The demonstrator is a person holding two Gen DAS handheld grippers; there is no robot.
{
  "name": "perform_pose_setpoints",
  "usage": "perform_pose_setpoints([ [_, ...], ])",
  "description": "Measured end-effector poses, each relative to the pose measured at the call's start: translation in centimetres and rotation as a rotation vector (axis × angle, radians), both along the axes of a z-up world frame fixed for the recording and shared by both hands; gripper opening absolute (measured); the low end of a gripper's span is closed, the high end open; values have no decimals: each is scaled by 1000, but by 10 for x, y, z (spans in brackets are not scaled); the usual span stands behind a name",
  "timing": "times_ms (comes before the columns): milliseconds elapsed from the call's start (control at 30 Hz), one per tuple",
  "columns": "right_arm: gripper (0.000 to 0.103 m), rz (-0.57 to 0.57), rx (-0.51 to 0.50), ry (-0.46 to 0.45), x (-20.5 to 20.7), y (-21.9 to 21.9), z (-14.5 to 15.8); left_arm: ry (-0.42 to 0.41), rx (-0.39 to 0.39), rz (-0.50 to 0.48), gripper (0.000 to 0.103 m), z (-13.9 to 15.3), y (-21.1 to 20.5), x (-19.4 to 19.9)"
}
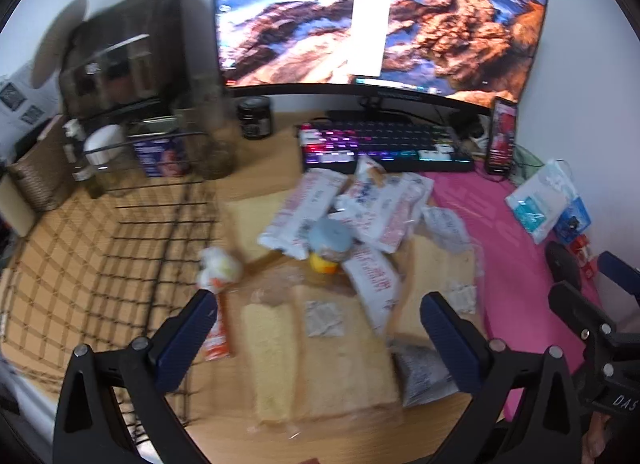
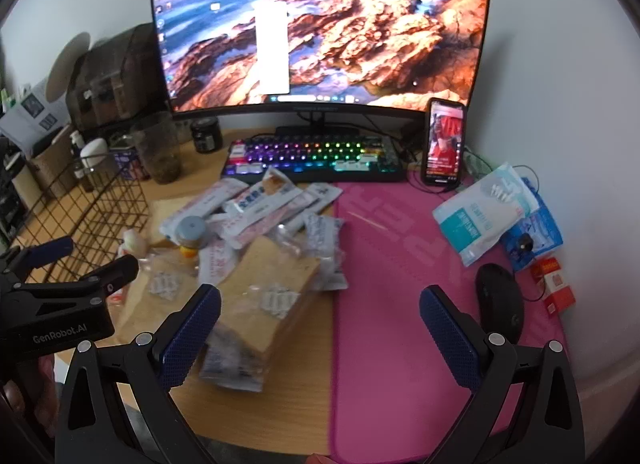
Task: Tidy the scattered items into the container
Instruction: 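Reach the left gripper to the blue-capped bottle and grasp it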
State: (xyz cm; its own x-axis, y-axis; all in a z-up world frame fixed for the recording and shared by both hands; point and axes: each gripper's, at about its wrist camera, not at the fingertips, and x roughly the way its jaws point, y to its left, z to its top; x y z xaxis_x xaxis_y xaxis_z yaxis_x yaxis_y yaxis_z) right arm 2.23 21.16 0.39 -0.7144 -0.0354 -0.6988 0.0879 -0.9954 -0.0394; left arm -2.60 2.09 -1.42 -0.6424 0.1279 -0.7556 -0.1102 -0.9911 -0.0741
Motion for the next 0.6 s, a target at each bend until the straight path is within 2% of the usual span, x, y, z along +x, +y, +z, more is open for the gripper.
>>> perform_pose_setpoints([
  [67, 102, -5, -7, 7, -4, 8, 0, -4, -2, -35, 102, -5, 11, -10],
  [200, 102, -6, -35, 6, -14, 19, -3, -9, -108, -33, 102, -17, 31, -35],
  [267, 102, 4, -43, -4, -21, 23, -8, -33, -127, -29, 102, -26, 33, -48],
  [333, 102, 12, -48, -20, -30, 26, -14, -52, -127, -19, 102, -34, 32, -57],
  [433, 102, 32, -77, -31, -39, 30, -21, -107, -84, -28, 101, -48, 27, -72],
  [600, 102, 62, -91, -47, -52, 25, -32, -149, -98, -4, 100, -63, 22, -84],
])
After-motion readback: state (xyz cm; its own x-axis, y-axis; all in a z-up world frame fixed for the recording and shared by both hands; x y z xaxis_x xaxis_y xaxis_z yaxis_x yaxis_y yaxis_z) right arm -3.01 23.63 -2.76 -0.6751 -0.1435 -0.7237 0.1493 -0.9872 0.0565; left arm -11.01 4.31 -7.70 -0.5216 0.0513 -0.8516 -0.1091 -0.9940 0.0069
